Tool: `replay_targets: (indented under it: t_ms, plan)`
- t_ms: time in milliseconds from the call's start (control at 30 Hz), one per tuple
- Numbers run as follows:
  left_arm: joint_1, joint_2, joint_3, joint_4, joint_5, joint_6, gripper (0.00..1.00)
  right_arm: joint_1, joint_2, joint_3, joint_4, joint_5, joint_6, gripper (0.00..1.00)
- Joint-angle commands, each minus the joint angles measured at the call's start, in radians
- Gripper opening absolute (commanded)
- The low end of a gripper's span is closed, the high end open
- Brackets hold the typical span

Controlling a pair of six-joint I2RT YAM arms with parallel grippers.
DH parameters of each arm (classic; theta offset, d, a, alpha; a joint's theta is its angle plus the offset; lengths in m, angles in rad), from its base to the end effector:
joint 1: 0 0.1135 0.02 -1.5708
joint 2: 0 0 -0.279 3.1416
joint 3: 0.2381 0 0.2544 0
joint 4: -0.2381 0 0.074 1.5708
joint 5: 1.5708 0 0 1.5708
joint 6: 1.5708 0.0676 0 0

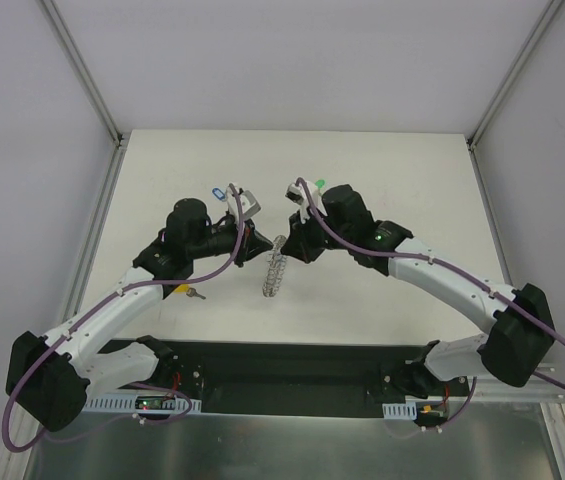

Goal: Put the keys on the keyring

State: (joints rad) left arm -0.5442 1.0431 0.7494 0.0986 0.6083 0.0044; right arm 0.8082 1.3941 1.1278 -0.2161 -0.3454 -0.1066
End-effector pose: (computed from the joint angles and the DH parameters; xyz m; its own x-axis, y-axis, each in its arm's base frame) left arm 0.2029 -0.1679 0.3153 -0.1619 0.1022 -0.9815 0.9052 0.4114 -0.1065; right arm 0.2233 0.2668 0.3171 -0.2242 -0.3796 -0.8976 -0.9166 0.3950 0.0619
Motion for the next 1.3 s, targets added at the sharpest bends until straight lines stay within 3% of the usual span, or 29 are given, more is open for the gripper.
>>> replay_targets:
  t_ms: [0,267,833,1100,1167,1200,1267]
  plan:
    - [-0.007,-0.038,0.008,0.023,-0.051,-0.049,0.0,-0.012,-0.145,-0.083,0.182,0.058,0.013,0.01]
    - [-0.007,-0.034,-0.001,0.021,-0.059,-0.145,0.0,-0.012,-0.254,-0.235,0.443,0.086,-0.004,0.01]
    - [-0.007,0.018,0.054,0.039,-0.022,-0.334,0.0,-0.01,-0.225,-0.342,0.704,0.135,-0.01,0.01]
    - [-0.007,0.002,0.047,0.041,-0.136,-0.396,0.0,-0.001,-0.224,-0.315,0.615,0.117,-0.03,0.01]
    - [-0.007,0.006,0.054,0.039,-0.121,-0.368,0.0,-0.004,-0.224,-0.284,0.494,0.099,-0.039,0.14]
    - [-0.007,0.006,0.057,0.033,-0.119,-0.331,0.0,-0.004,-0.225,-0.252,0.454,0.088,-0.054,0.28]
    - [-0.007,0.009,0.061,0.009,-0.11,-0.29,0.0,-0.004,-0.227,-0.215,0.321,0.088,-0.071,0.37]
